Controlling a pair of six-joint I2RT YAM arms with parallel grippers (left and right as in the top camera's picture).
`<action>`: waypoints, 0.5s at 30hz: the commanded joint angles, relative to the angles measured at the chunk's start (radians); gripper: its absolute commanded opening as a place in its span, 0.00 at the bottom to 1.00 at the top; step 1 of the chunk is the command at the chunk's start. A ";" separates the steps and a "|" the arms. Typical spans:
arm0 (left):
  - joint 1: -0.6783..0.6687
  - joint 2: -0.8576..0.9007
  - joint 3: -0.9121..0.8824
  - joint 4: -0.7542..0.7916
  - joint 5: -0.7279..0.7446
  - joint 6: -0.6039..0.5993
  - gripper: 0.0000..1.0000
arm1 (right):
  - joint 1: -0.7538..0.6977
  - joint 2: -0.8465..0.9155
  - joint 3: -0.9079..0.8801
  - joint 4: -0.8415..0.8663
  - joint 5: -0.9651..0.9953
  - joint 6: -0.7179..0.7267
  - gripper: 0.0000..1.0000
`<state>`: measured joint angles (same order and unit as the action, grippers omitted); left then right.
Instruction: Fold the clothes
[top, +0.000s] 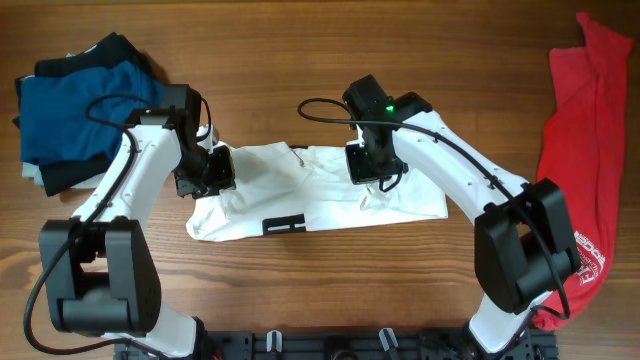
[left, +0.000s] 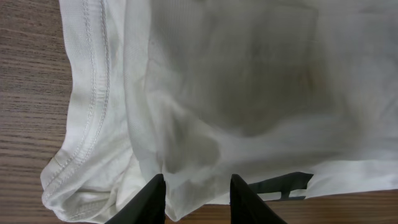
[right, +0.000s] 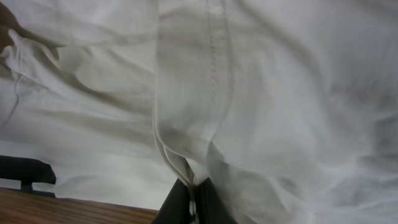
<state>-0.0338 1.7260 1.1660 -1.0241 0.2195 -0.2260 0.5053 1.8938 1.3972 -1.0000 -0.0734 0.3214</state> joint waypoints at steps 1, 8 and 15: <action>-0.001 -0.017 0.018 0.000 0.016 0.005 0.34 | 0.002 0.014 0.015 0.005 0.009 0.018 0.07; -0.001 -0.019 0.018 -0.001 0.016 0.005 0.36 | 0.002 -0.009 0.045 0.005 -0.008 0.019 0.13; -0.001 -0.047 0.018 -0.001 0.016 0.005 0.38 | 0.002 -0.050 0.147 -0.071 -0.016 -0.005 0.23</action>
<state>-0.0338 1.7226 1.1660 -1.0245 0.2195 -0.2260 0.5053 1.8923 1.4853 -1.0466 -0.0780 0.3321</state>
